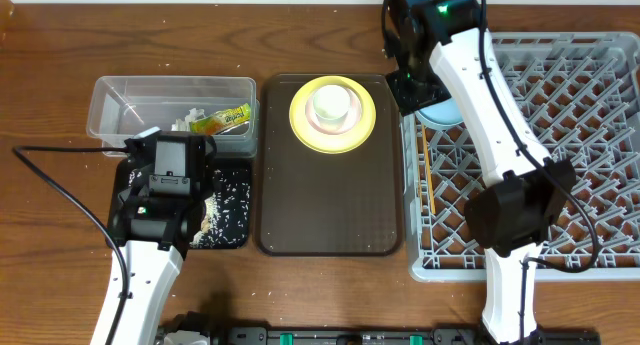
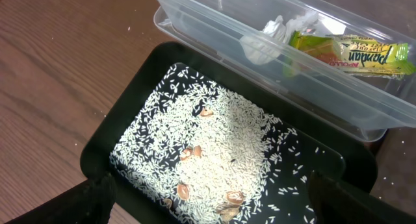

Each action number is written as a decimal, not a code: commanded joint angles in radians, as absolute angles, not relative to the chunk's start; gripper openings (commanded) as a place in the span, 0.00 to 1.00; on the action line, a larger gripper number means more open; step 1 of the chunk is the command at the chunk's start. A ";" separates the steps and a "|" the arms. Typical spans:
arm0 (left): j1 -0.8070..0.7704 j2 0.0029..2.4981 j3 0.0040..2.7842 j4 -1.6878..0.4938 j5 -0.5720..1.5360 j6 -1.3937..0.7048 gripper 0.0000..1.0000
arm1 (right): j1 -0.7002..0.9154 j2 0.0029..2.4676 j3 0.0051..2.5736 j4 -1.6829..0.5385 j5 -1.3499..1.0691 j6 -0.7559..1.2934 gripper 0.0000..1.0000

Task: Sort waste into correct bins and load items into the dishwasher rack

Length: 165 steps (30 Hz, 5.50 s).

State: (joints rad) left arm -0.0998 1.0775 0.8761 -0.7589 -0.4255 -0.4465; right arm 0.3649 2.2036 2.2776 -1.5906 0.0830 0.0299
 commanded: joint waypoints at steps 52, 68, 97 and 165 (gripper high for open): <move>-0.095 1.077 0.892 -0.762 -0.442 -0.442 0.96 | 0.255 2.027 1.885 -1.356 -0.101 -0.015 0.01; -0.095 1.077 0.892 -0.762 -0.442 -0.442 0.96 | 0.255 2.027 1.786 -1.262 -0.101 -0.016 0.35; -0.095 1.077 0.892 -0.762 -0.442 -0.442 0.96 | 0.258 2.003 1.821 -1.290 -0.084 -0.016 0.01; -0.095 1.077 0.892 -0.762 -0.442 -0.442 0.96 | -0.195 2.336 1.875 -1.231 -1.403 -0.540 0.02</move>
